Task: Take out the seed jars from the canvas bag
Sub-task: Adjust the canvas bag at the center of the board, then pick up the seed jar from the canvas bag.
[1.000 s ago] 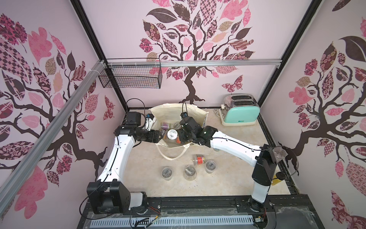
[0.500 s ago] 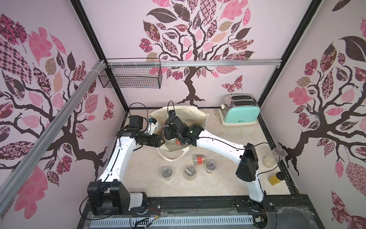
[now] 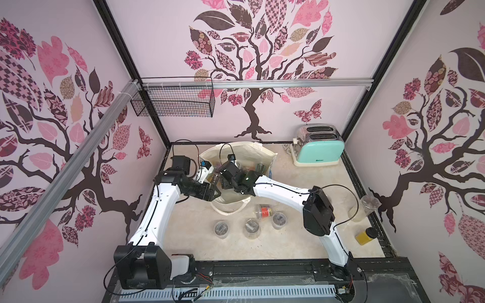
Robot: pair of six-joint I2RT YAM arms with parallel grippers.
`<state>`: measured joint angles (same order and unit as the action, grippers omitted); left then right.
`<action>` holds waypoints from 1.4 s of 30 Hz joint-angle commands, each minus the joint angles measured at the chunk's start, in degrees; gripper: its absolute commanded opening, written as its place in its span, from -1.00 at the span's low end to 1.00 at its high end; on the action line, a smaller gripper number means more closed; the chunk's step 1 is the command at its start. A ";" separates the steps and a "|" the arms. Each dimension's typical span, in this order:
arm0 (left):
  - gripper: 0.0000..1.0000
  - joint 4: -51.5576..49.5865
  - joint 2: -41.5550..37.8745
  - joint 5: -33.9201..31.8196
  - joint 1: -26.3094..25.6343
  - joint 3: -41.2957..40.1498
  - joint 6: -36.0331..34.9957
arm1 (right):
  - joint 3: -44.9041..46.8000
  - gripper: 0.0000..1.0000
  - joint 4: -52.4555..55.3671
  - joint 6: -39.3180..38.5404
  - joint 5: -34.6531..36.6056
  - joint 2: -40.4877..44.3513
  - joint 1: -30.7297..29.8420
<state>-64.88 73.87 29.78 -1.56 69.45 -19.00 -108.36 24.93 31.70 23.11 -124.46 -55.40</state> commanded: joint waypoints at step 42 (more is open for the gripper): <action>0.69 0.77 1.70 -3.83 -0.67 -0.62 -6.11 | 6.65 0.95 1.56 -18.52 -9.97 6.32 3.61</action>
<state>-64.51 76.01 23.70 -1.91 69.23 -24.67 -100.14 22.22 15.29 15.40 -118.56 -52.14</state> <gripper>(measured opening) 0.849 0.974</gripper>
